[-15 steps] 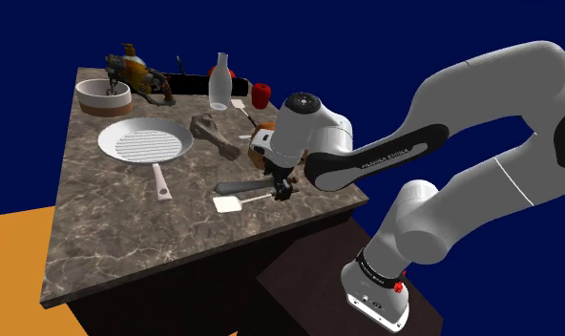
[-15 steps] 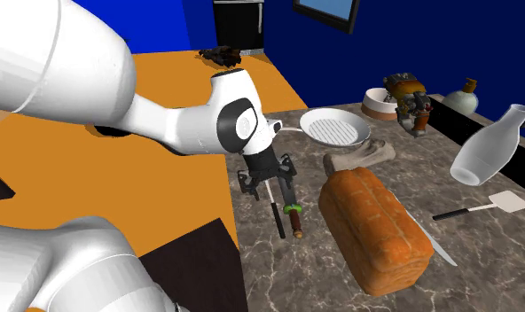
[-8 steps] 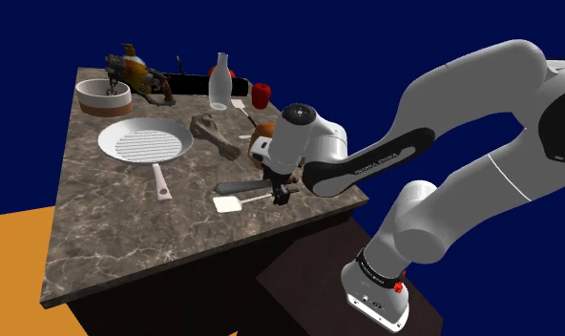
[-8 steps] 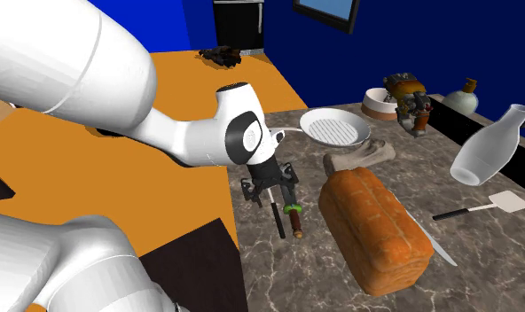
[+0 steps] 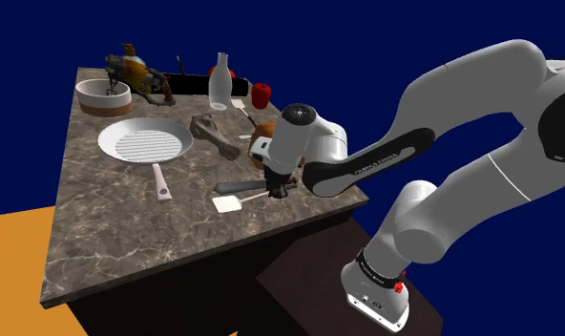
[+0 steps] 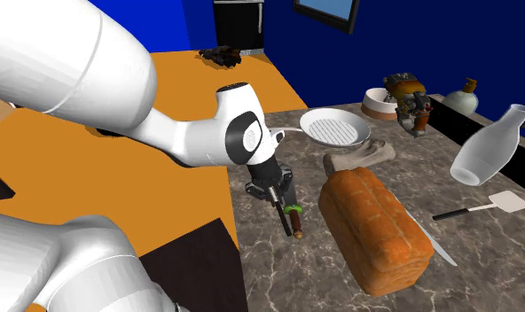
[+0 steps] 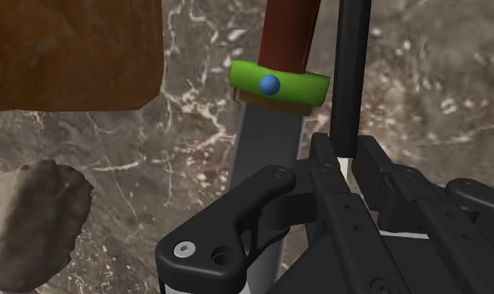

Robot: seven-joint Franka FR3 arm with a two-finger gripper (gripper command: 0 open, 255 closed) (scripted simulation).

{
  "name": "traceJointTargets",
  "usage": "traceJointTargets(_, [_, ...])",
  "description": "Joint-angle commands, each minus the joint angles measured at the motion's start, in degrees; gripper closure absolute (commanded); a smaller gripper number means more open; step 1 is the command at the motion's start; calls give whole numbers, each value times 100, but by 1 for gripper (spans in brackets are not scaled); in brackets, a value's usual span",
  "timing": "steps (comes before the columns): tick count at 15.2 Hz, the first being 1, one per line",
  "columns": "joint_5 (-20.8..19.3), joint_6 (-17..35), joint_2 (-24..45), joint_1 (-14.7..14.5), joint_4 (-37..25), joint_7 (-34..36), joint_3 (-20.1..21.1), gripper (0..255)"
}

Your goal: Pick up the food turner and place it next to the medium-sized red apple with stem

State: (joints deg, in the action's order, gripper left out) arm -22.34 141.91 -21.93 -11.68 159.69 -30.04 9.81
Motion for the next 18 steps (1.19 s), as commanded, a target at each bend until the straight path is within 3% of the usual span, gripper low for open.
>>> traceJointTargets(1, [0, 0, 3, 0, 2, 0, 0, 255])
traceJointTargets(7, [1, -1, 1, -1, 3, 0, 0, 255])
traceJointTargets(18, [439, -1018, -692, -247, -370, -511, -156, 255])
